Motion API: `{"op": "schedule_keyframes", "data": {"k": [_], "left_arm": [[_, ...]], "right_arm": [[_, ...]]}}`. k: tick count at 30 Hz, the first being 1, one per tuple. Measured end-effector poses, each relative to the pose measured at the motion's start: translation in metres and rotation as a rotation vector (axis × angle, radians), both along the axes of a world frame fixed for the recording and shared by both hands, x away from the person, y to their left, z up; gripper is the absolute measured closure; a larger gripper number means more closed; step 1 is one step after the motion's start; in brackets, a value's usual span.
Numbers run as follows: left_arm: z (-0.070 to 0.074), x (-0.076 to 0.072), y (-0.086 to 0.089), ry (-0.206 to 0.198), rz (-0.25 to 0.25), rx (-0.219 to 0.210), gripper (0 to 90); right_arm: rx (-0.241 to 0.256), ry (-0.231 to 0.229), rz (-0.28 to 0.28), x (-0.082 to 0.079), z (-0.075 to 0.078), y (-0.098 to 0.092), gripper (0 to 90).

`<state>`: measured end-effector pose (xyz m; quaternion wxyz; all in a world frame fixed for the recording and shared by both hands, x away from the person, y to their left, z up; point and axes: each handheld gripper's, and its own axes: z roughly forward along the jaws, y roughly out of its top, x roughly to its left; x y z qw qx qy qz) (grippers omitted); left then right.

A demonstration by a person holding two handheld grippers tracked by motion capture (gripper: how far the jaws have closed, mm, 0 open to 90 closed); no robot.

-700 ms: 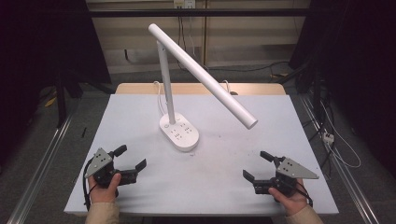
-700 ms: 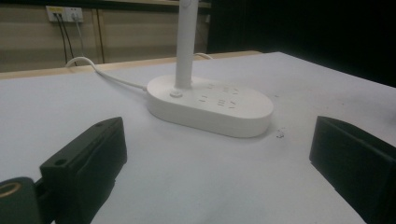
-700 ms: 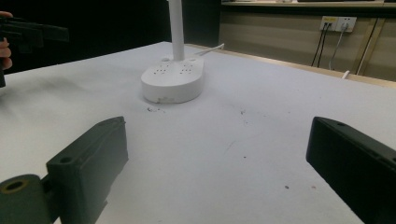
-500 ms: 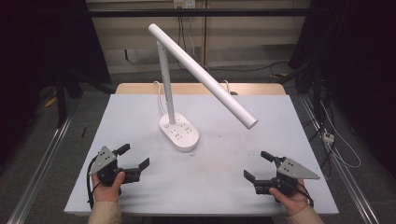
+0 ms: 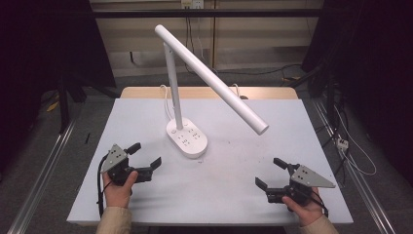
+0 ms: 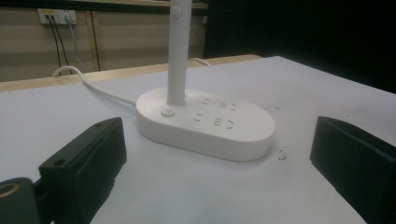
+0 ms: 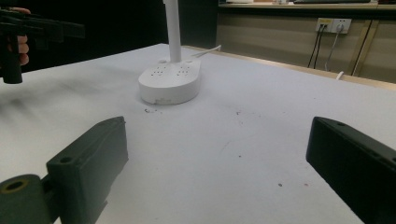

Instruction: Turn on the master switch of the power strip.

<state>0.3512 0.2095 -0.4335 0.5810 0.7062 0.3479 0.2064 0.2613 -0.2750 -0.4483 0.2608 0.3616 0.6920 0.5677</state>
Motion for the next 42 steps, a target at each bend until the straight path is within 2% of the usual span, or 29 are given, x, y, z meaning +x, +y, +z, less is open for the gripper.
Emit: {"op": "schedule_keyframes", "data": {"k": [5, 22, 42], "left_arm": [[0.001, 0.003, -0.002, 0.003, 0.003, -0.009, 3.4], [-0.001, 0.026, -0.018, 0.032, -0.006, 0.023, 3.5], [0.002, 0.048, -0.034, 0.043, -0.018, 0.024, 3.5]], "right_arm": [[0.010, -0.001, -0.001, 0.000, 0.000, 0.000, 5.0], [0.020, -0.001, -0.002, 0.000, 0.000, -0.001, 5.0], [0.021, 0.001, 0.007, 0.000, 0.000, -0.001, 5.0]]}}
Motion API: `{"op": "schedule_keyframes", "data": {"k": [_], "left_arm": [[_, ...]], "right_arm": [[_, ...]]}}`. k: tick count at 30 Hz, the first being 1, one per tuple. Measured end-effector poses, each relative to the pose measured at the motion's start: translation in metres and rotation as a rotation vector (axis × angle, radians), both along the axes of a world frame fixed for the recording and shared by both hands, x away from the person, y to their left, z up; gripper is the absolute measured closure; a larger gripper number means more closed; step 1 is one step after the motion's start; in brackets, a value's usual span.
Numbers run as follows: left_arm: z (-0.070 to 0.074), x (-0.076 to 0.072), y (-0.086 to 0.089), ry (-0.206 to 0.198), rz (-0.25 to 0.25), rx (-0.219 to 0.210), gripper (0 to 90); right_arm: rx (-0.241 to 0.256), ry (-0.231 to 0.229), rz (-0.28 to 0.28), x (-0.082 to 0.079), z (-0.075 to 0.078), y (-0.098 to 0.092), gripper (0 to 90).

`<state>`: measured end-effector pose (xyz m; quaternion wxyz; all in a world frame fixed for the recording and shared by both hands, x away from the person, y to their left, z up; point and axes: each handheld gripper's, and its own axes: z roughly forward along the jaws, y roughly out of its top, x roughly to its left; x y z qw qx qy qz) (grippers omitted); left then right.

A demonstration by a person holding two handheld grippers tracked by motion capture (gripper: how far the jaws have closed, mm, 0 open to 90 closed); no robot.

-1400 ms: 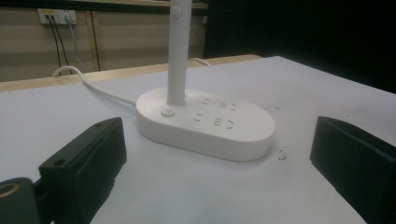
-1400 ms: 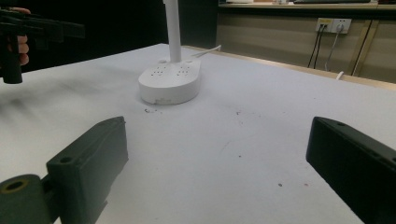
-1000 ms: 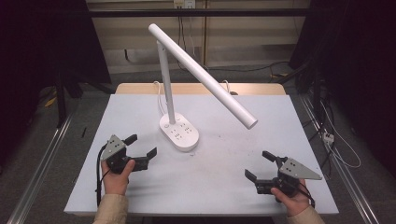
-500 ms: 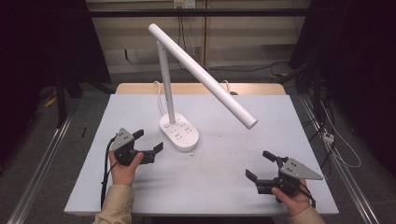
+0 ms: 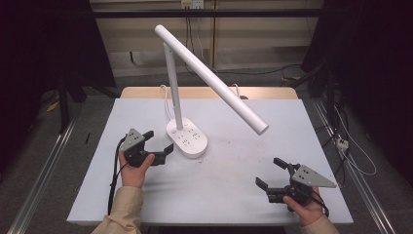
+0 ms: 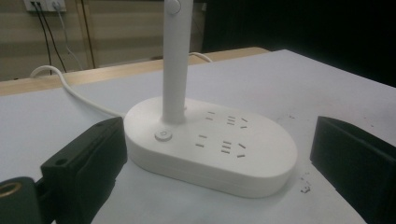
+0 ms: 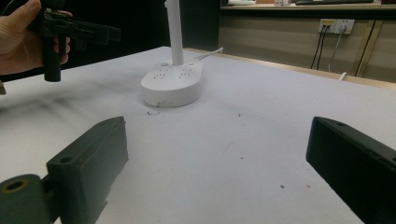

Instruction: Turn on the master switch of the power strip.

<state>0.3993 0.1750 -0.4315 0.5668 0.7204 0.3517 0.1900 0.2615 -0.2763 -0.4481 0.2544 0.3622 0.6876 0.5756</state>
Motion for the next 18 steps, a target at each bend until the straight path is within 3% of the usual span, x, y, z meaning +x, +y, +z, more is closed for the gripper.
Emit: {"op": "schedule_keyframes", "data": {"k": [18], "left_arm": [[0.000, 0.015, -0.013, 0.013, 0.001, 0.010, 4.0]], "right_arm": [[0.007, 0.004, 0.001, 0.000, 0.000, -0.001, 5.0]]}}
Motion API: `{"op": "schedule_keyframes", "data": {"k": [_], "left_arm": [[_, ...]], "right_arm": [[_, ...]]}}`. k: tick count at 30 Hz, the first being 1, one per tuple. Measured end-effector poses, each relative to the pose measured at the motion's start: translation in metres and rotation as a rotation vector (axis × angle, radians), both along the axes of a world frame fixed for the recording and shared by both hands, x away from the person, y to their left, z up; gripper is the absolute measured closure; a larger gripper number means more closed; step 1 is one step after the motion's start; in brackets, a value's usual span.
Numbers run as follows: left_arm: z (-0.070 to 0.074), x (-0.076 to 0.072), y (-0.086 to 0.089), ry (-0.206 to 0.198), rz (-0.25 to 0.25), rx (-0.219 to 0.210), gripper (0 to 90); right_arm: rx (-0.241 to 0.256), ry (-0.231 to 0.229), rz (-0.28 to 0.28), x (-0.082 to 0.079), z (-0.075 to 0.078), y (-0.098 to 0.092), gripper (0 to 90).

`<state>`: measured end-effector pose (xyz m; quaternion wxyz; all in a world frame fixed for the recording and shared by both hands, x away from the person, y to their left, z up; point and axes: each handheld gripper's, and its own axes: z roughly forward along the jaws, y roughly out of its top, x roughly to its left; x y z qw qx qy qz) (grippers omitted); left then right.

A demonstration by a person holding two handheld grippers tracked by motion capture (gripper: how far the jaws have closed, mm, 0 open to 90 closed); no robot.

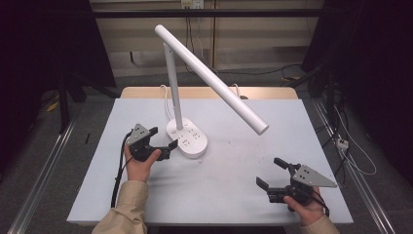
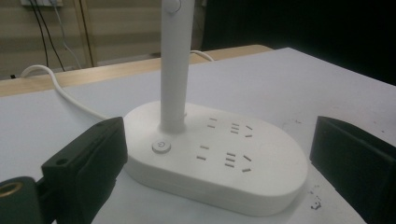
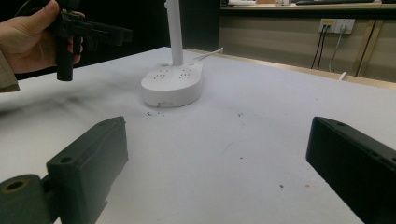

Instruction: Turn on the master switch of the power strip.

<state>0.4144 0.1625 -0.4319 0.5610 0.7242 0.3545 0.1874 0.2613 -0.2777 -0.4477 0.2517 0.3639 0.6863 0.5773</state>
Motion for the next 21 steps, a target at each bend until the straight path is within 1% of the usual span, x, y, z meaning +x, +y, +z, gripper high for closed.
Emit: {"op": "schedule_keyframes", "data": {"k": [2, 3, 8, 14, 15, 17, 20, 21], "left_arm": [[-0.001, 0.001, -0.001, 0.000, 0.005, -0.004, 4.0], [-0.001, 0.002, -0.002, 0.004, 0.005, 0.002, 4.0], [0.000, 0.005, -0.005, 0.003, -0.007, 0.006, 4.3], [0.001, 0.009, -0.010, 0.005, -0.011, 0.023, 6.5], [0.001, 0.010, -0.010, 0.007, -0.012, 0.029, 7.4], [0.001, 0.011, -0.011, 0.002, -0.009, 0.022, 10.5], [0.001, 0.012, -0.010, -0.001, 0.000, 0.020, 12.2], [0.001, 0.012, -0.010, -0.002, 0.003, 0.020, 14.7]], "right_arm": [[0.000, -0.002, 0.000, 0.000, 0.000, 0.000, 5.0], [0.000, -0.001, 0.001, 0.000, 0.000, 0.000, 5.0], [-0.004, -0.003, 0.003, 0.000, 0.000, 0.000, 5.0], [-0.003, -0.004, 0.005, 0.000, 0.001, 0.000, 5.0], [-0.003, -0.005, 0.005, 0.000, 0.001, 0.000, 5.0], [-0.004, -0.005, 0.007, 0.000, 0.001, 0.000, 5.0], [-0.002, -0.006, 0.007, 0.000, 0.000, 0.000, 5.0], [-0.002, -0.006, 0.007, 0.000, 0.001, 0.000, 5.0]]}}
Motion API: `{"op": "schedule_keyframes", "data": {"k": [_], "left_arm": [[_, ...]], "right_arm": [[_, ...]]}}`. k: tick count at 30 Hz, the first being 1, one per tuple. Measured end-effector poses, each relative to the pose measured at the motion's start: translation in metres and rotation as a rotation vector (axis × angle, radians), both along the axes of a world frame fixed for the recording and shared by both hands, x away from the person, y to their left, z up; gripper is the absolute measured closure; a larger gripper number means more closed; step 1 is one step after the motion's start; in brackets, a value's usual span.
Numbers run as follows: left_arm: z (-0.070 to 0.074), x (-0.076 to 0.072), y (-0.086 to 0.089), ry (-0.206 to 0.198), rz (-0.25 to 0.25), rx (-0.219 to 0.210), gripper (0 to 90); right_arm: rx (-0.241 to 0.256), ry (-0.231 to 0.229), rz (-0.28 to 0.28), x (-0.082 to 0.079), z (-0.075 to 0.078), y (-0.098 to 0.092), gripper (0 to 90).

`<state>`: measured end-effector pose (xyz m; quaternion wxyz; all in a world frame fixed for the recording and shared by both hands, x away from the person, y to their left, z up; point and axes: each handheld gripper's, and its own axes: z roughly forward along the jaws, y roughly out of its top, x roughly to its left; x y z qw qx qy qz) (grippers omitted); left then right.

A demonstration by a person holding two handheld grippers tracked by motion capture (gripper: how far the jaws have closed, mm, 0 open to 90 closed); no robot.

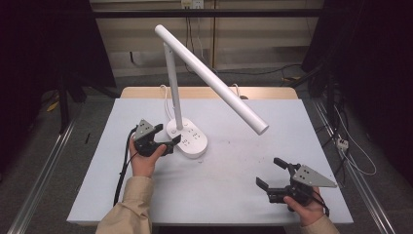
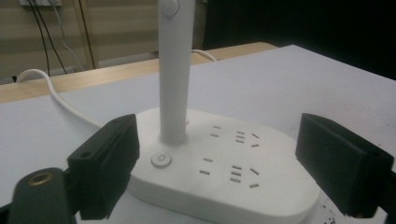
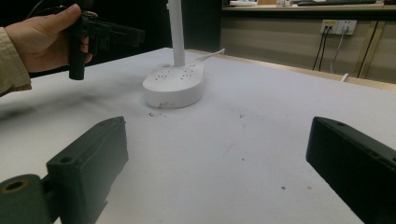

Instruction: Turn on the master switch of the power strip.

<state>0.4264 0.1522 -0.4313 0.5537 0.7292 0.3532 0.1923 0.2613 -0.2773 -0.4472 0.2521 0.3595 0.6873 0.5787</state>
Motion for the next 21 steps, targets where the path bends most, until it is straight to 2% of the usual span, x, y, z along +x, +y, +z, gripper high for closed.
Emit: {"op": "schedule_keyframes", "data": {"k": [6, 11, 12, 18, 21], "left_arm": [[-0.002, 0.003, 0.001, -0.002, 0.010, 0.014, 19.3], [-0.004, 0.007, 0.002, 0.019, 0.032, 0.002, 25.6], [-0.004, 0.007, 0.002, 0.020, 0.037, 0.007, 30.1], [-0.005, 0.011, 0.005, 0.021, 0.060, 0.023, 37.3], [-0.004, 0.014, 0.004, 0.020, 0.056, 0.051, 43.0]], "right_arm": [[-0.001, 0.000, 0.001, 0.000, 0.000, 0.000, 5.0], [0.002, 0.000, 0.003, 0.000, 0.000, 0.001, 5.0], [0.003, 0.002, 0.003, 0.000, 0.000, 0.001, 5.0], [0.002, 0.001, 0.004, 0.000, 0.000, 0.001, 5.0], [0.003, 0.001, 0.005, 0.000, 0.000, 0.001, 5.0]]}}
